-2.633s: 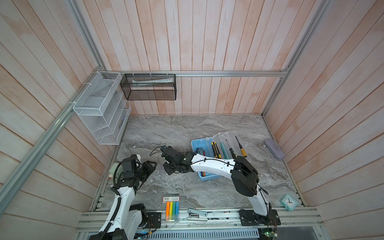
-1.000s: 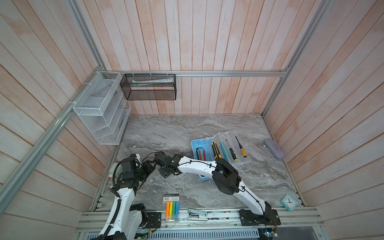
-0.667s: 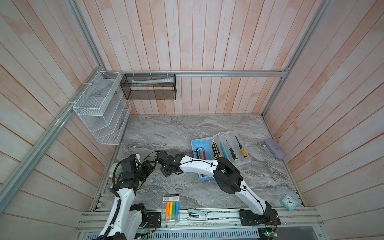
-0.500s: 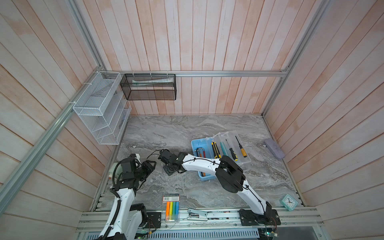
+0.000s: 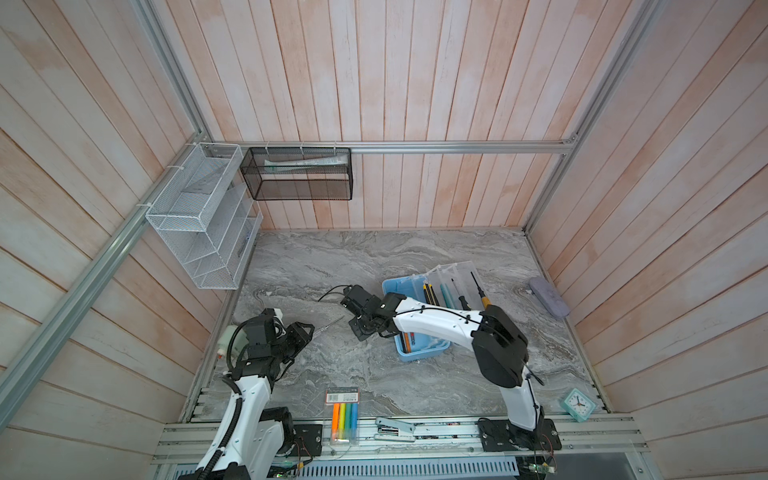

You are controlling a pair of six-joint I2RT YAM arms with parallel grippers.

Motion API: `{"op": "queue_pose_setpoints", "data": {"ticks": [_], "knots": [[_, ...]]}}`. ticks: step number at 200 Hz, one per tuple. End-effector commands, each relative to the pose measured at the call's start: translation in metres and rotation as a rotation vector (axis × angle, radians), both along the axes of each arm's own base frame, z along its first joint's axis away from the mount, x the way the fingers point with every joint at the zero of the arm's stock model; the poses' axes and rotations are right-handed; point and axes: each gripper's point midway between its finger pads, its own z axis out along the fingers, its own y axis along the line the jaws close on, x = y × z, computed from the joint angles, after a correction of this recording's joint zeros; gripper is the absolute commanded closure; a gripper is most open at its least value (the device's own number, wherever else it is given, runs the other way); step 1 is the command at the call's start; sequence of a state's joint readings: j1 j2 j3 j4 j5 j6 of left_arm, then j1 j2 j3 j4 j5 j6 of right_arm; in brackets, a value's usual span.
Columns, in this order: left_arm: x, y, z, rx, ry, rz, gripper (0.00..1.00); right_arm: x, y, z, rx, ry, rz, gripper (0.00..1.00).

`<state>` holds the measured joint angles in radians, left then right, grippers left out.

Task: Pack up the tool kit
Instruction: 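Carry the clear-handled screwdriver with the right gripper over the clear tray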

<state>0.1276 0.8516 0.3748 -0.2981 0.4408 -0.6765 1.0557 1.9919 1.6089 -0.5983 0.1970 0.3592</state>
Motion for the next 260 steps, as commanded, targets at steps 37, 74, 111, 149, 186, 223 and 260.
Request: {"op": "queue_pose_setpoints", "data": {"ticks": [37, 74, 111, 149, 186, 223, 260], "knots": [[0.006, 0.004, -0.005, 0.049, -0.01, -0.001, 0.51, 0.032, -0.131, 0.071, -0.029, -0.127, -0.272, 1.0], [0.01, 0.001, -0.005, 0.049, -0.015, -0.013, 0.51, 0.045, -0.221, 0.083, -0.068, -0.172, -0.432, 1.0], [0.009, 0.0, -0.005, 0.053, -0.012, -0.021, 0.51, 0.048, -0.274, 0.086, -0.085, -0.208, -0.534, 1.0], [0.008, 0.0, -0.006, 0.061, -0.007, -0.022, 0.51, 0.044, -0.29, 0.07, -0.111, -0.179, -0.55, 1.0], [0.007, 0.0, -0.007, 0.064, -0.006, -0.021, 0.51, 0.034, -0.282, 0.06, -0.087, -0.115, -0.513, 1.0], [0.007, 0.002, -0.011, 0.089, 0.015, -0.019, 0.51, 0.026, -0.281, 0.051, -0.095, -0.087, -0.511, 1.0], [0.009, 0.003, -0.01, 0.122, 0.023, -0.022, 0.51, 0.019, -0.279, 0.046, -0.1, -0.063, -0.506, 1.0]]}}
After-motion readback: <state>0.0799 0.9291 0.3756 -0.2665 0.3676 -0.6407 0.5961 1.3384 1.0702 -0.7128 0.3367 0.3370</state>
